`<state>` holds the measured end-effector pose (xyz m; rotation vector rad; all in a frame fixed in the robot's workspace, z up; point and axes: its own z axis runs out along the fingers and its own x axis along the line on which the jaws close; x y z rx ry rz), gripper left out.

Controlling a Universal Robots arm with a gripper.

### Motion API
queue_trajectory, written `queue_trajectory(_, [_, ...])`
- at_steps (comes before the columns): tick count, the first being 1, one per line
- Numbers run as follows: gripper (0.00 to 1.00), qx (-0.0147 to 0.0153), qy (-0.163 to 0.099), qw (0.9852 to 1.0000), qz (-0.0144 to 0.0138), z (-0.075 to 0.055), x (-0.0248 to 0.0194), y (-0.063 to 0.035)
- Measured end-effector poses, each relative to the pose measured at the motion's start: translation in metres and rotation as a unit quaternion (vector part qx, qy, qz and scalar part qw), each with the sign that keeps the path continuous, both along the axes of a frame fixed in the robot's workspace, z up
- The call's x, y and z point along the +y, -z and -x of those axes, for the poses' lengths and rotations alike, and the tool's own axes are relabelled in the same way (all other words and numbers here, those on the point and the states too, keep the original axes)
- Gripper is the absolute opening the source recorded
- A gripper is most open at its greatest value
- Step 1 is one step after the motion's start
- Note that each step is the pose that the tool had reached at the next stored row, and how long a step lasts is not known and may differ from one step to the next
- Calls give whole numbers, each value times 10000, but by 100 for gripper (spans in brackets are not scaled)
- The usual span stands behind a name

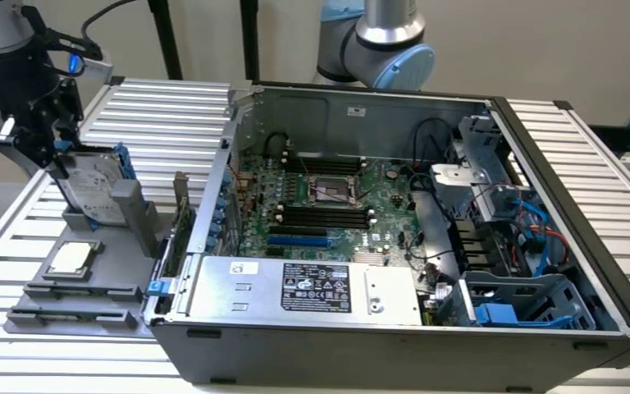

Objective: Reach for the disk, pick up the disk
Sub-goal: 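Pick up the disk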

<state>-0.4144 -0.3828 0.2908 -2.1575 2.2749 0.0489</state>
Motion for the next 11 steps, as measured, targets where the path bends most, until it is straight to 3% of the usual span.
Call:
queue_trajectory(5, [54,1,-42,10000,17,4,10,-1])
queue_trajectory(11, [54,1,-149,9998,108,5,10,-1])
